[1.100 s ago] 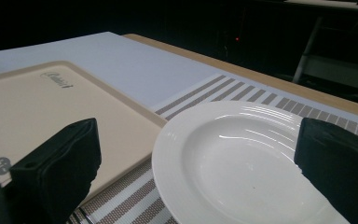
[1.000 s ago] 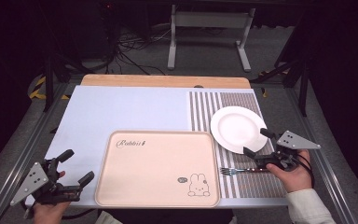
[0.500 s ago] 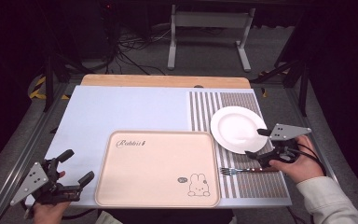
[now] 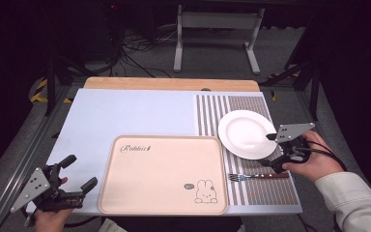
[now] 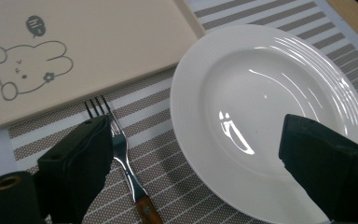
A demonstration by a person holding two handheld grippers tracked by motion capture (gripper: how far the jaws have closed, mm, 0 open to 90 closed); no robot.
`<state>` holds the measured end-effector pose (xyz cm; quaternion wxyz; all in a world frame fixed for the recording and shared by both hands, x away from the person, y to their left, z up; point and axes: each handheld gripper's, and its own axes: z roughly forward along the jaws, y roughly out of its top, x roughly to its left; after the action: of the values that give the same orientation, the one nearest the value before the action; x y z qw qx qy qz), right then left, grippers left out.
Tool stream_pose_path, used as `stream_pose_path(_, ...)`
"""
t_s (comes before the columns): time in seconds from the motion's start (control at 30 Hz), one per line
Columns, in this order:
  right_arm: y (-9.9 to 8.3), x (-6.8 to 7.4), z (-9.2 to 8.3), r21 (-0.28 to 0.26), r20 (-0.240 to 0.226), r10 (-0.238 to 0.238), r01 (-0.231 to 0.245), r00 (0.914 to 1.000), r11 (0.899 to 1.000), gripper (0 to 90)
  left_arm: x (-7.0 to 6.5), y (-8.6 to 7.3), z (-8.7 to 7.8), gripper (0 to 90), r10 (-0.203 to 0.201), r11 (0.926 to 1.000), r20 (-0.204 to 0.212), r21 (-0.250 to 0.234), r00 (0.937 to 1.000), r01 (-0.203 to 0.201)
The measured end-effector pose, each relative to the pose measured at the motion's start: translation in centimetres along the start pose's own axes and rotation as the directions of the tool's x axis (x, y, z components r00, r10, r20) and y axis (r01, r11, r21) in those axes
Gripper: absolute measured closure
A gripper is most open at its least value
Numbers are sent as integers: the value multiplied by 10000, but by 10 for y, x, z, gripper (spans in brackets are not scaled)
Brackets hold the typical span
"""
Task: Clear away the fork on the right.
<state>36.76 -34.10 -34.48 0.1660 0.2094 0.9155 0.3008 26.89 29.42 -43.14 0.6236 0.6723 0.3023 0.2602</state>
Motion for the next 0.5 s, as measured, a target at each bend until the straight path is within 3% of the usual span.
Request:
stream_pose_path(0.07, 2, -1, 2, 223, -387, -89, 98, 9992, 9997, 120, 0, 0, 0, 0, -7, 10000, -7, 7, 10000, 7)
stream_pose_path(0.5, 5, 0, 17, 1764, -1153, -658, 856, 9912, 9806, 139, 0, 0, 0, 0, -7, 10000, 5, 17, 10000, 7)
